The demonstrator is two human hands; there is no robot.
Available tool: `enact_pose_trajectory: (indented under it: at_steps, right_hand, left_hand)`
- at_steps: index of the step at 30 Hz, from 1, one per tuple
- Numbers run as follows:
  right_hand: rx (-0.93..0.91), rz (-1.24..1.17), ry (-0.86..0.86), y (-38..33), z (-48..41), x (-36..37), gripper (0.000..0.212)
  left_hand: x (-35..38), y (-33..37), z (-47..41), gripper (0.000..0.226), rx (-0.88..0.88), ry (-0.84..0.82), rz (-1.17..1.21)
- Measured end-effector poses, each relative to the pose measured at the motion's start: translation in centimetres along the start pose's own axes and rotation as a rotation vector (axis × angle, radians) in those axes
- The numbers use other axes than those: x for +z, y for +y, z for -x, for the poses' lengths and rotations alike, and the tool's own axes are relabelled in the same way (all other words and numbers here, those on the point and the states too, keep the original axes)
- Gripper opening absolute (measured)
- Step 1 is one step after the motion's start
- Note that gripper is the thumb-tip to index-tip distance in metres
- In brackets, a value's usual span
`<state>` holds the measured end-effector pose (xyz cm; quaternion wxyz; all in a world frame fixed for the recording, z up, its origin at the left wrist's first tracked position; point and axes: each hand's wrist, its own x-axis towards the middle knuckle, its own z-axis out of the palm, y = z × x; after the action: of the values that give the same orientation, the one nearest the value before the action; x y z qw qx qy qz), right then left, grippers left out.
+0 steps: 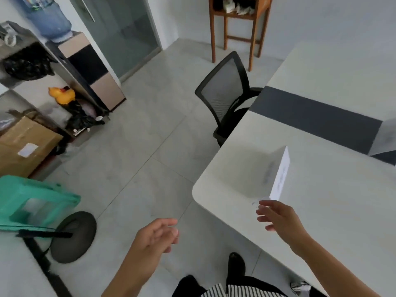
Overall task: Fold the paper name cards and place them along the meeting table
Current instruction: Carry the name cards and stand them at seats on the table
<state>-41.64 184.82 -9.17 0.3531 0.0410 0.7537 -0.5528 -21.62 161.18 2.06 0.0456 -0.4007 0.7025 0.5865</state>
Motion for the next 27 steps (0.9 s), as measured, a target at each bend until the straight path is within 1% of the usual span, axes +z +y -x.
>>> enact_pose_trajectory:
  at_steps: [2, 6, 9, 10, 14, 16, 20, 21, 23, 27]
  right_hand:
    - [0.051, -0.007, 0.061, 0.5, -1.4, 0.3, 0.020]
    - [0.207, -0.038, 0.202, 3.2, -3.3, 2.0, 0.029]
    - [0.270, -0.123, 0.335, 4.0, -4.8, 4.4, 0.043]
    - [0.282, -0.173, 0.394, 3.9, -5.4, 5.3, 0.044]
    - [0.296, -0.333, 0.721, 2.5, -8.0, 8.4, 0.030]
    - [0.312, -0.406, 0.870, 1.9, -9.0, 9.6, 0.029]
    - [0.291, -0.503, 1.043, 0.4, -9.2, 11.0, 0.021]
    - [0.268, -0.501, 1.085, 0.1, -9.0, 11.1, 0.022]
    - [0.215, -0.475, 1.139, -0.6, -8.0, 10.9, 0.027]
    - [0.113, -0.435, 1.157, -1.8, -4.4, 10.5, 0.029]
  left_hand:
    - [-0.3, 1.2, -3.1, 0.015, -0.003, -0.071, -0.048]
    - [-1.5, 3.7, -9.3, 0.017, 0.009, -0.244, -0.175]
    - [-3.4, 5.6, -14.3, 0.017, 0.042, -0.331, -0.251]
    - [-4.2, 6.3, -16.0, 0.017, 0.052, -0.362, -0.284]
    - [-7.2, 9.5, -21.6, 0.015, 0.109, -0.482, -0.380]
    - [-8.4, 10.8, -23.8, 0.029, 0.118, -0.519, -0.421]
    - [-9.4, 12.4, -27.3, 0.040, 0.153, -0.589, -0.477]
    - [-9.2, 12.7, -27.7, 0.044, 0.164, -0.609, -0.486]
    - [-8.6, 13.2, -28.4, 0.040, 0.191, -0.656, -0.500]
    - [-6.2, 14.5, -28.3, 0.034, 0.266, -0.777, -0.528]
